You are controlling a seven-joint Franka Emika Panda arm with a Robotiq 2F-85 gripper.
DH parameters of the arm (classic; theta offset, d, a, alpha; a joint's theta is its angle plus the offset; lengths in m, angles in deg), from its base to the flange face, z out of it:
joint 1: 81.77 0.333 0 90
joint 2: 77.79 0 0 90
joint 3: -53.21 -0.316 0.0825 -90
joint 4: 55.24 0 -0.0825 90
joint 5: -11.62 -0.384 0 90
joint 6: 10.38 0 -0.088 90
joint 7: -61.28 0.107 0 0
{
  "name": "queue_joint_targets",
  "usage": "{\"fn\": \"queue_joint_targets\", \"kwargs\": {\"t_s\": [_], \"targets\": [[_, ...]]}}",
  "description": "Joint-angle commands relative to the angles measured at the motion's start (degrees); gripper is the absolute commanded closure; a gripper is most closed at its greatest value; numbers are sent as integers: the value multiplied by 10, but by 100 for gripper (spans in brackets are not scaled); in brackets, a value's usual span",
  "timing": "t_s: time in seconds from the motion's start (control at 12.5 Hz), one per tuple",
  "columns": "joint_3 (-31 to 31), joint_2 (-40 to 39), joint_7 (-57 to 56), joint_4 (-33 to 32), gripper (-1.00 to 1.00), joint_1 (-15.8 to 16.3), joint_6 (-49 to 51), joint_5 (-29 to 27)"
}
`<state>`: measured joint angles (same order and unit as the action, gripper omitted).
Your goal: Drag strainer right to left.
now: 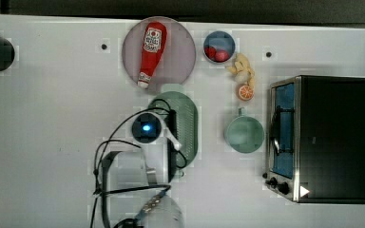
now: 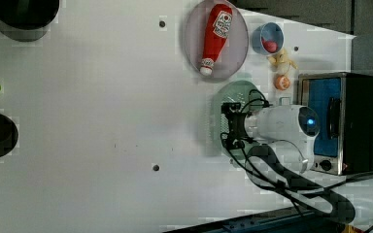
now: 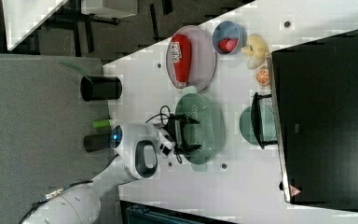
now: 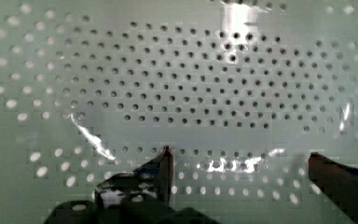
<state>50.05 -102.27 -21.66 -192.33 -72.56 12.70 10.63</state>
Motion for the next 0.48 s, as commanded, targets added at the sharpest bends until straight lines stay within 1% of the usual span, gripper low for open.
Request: {"fn": "queue_joint_targets", "kwargs": {"t_s": [0.08,0.32,0.48], "targets": [[-19,4,91,13,-100,50,13,-15],[-23,-17,109,43,-100,87,18,-19],[-24,-33,113,69,-100,112,22,-32]]}}
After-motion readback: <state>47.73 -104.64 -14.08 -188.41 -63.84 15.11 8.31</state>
